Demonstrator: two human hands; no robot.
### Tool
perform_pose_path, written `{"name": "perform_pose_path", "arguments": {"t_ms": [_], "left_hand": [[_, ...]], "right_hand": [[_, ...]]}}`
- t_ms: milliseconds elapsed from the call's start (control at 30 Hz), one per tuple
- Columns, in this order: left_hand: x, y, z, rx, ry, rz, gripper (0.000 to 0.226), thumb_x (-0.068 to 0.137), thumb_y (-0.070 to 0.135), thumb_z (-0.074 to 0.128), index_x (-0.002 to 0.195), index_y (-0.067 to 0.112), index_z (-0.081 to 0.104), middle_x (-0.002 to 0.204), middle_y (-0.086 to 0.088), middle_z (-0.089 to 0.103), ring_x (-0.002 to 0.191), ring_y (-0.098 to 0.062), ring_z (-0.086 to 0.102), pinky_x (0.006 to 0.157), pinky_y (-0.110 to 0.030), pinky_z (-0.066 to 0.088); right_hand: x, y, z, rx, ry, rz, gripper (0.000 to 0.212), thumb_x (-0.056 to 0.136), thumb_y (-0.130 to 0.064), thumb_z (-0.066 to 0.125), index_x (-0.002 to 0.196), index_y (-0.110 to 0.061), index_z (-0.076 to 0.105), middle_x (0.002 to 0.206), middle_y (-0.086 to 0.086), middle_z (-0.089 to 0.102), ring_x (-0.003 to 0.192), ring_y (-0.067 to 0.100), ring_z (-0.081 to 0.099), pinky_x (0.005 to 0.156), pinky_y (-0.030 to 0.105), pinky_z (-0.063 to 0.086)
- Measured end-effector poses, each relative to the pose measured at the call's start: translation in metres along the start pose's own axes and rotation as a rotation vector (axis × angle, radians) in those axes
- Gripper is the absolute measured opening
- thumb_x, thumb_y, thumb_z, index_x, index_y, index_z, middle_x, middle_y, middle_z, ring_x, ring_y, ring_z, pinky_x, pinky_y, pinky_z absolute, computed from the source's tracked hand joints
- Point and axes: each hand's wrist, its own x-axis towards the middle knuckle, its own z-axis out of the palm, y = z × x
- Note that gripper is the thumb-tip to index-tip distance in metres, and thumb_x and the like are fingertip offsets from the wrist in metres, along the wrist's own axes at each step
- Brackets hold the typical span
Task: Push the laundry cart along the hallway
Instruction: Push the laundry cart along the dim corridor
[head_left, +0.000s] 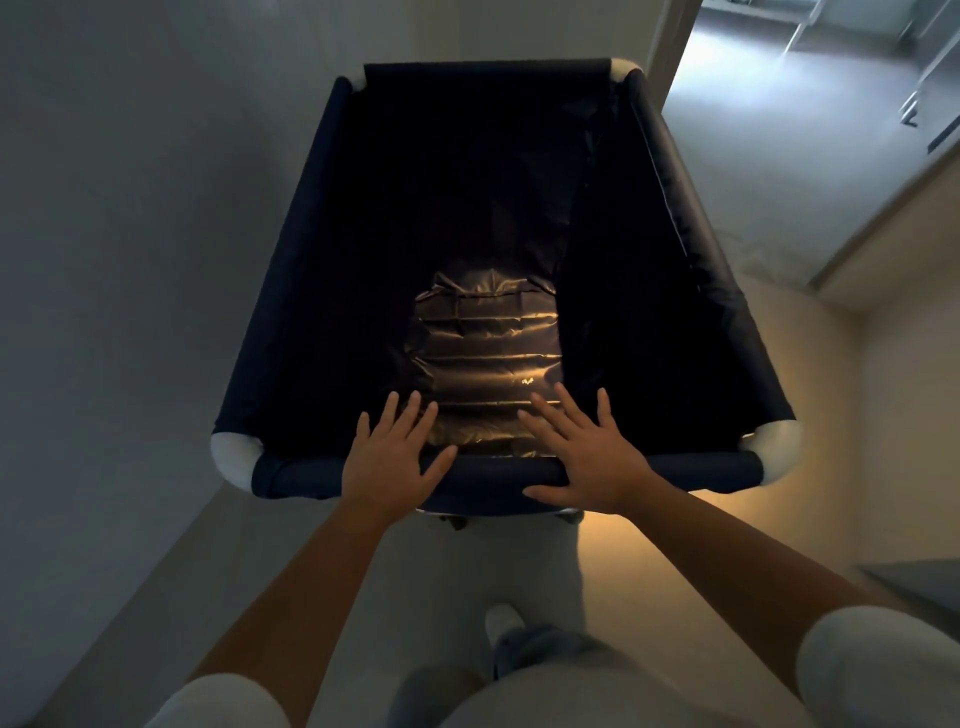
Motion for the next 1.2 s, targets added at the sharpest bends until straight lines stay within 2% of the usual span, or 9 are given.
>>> {"name": "perform_pose_path", "arguments": {"t_ms": [133, 267, 333, 633, 833, 1000, 1200], "left_hand": [[0.034, -0.044, -0.008, -0.019, 0.017, 0.047, 0.066, 0.09, 0.06, 0.016, 0.146, 0.025, 0.016, 0.156, 0.001, 0.014, 0.143, -0.022, 0.003, 0.113, -0.046, 0.006], [0.07, -0.09, -0.016, -0.002, 0.005, 0.106, 0.07, 0.087, 0.063, 0.008, 0.146, 0.026, 0.014, 0.156, 0.001, 0.012, 0.143, -0.021, 0.002, 0.113, -0.046, 0.006], [0.09, -0.115, -0.021, 0.003, -0.002, 0.14, 0.07, 0.087, 0.062, 0.007, 0.147, 0.025, 0.013, 0.156, 0.0, 0.012, 0.143, -0.022, 0.001, 0.113, -0.046, 0.005], [0.174, -0.219, -0.043, 0.036, -0.024, 0.284, 0.063, 0.092, 0.057, 0.016, 0.146, 0.024, 0.015, 0.156, -0.001, 0.012, 0.143, -0.023, 0.001, 0.113, -0.047, 0.005], [0.238, -0.27, -0.056, 0.067, -0.025, 0.359, 0.063, 0.092, 0.057, 0.016, 0.147, 0.025, 0.012, 0.156, 0.0, 0.011, 0.143, -0.022, 0.0, 0.113, -0.047, 0.005], [0.297, -0.305, -0.066, 0.084, -0.01, 0.41, 0.062, 0.093, 0.056, 0.019, 0.146, 0.026, 0.012, 0.156, -0.001, 0.013, 0.143, -0.022, 0.002, 0.113, -0.047, 0.004], [0.359, -0.345, -0.079, 0.11, -0.016, 0.483, 0.06, 0.094, 0.054, 0.019, 0.146, 0.026, 0.015, 0.155, 0.0, 0.015, 0.143, -0.022, 0.005, 0.112, -0.049, 0.007]], "right_hand": [[0.043, -0.013, -0.008, 0.029, 0.003, 0.046, 0.091, 0.076, -0.081, 0.015, 0.148, -0.028, 0.001, 0.151, -0.005, -0.011, 0.137, 0.022, -0.025, 0.1, 0.05, -0.031], [0.09, -0.029, -0.016, 0.024, -0.001, 0.118, 0.09, 0.075, -0.083, 0.011, 0.147, -0.03, 0.002, 0.15, -0.005, -0.009, 0.135, 0.022, -0.028, 0.1, 0.05, -0.032], [0.115, -0.038, -0.022, 0.032, -0.01, 0.155, 0.091, 0.074, -0.083, 0.011, 0.147, -0.029, 0.005, 0.151, -0.003, -0.005, 0.136, 0.023, -0.023, 0.1, 0.05, -0.031], [0.221, -0.078, -0.045, 0.074, -0.006, 0.303, 0.093, 0.074, -0.083, 0.015, 0.147, -0.026, 0.011, 0.156, 0.001, 0.009, 0.139, 0.023, -0.016, 0.102, 0.052, -0.026], [0.287, -0.084, -0.059, 0.087, 0.039, 0.377, 0.095, 0.072, -0.084, 0.015, 0.147, -0.027, 0.007, 0.155, -0.002, 0.001, 0.138, 0.022, -0.019, 0.102, 0.051, -0.028], [0.345, -0.078, -0.07, 0.093, 0.045, 0.436, 0.096, 0.07, -0.086, 0.01, 0.147, -0.03, -0.001, 0.15, -0.005, -0.013, 0.136, 0.023, -0.026, 0.1, 0.051, -0.031], [0.407, -0.075, -0.08, 0.146, 0.024, 0.517, 0.093, 0.069, -0.087, 0.008, 0.143, -0.033, -0.01, 0.149, -0.005, -0.016, 0.134, 0.021, -0.033, 0.1, 0.052, -0.031]]}}
